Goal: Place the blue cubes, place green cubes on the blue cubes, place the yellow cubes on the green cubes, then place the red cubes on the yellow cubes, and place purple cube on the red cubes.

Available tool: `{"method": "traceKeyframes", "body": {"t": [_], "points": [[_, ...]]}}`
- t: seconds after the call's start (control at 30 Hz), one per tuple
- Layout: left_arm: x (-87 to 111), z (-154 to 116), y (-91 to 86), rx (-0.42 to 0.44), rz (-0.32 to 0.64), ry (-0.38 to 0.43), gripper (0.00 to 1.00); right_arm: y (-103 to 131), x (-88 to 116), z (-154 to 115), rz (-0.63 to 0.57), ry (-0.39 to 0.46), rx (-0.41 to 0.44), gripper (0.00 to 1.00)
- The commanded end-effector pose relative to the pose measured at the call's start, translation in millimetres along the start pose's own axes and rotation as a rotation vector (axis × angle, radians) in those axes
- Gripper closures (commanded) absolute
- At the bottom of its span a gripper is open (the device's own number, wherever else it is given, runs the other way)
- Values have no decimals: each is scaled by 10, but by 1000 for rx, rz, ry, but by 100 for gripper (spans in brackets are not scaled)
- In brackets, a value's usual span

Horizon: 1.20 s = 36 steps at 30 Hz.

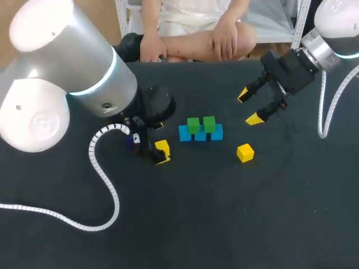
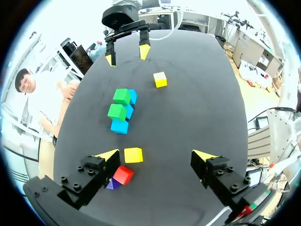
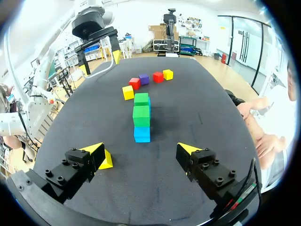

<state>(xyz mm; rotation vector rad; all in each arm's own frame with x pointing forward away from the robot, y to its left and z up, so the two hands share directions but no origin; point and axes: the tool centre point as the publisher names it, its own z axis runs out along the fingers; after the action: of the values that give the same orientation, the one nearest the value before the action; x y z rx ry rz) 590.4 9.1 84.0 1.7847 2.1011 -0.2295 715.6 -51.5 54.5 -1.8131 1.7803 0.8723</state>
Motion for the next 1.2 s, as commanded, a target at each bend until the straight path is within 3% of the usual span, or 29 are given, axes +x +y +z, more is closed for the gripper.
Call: {"method": "traceKeyframes", "body": {"t": [0.03,0.87,1.2], "points": [[-73,-8,25,63,13,124,0,10,-1,-1,0,0,3,0],[-92,3,32,73,19,143,0,10,-1,-1,0,0,3,0],[-53,212,25,110,-28,215,0,10,-1,-1,0,0,3,0]]}}
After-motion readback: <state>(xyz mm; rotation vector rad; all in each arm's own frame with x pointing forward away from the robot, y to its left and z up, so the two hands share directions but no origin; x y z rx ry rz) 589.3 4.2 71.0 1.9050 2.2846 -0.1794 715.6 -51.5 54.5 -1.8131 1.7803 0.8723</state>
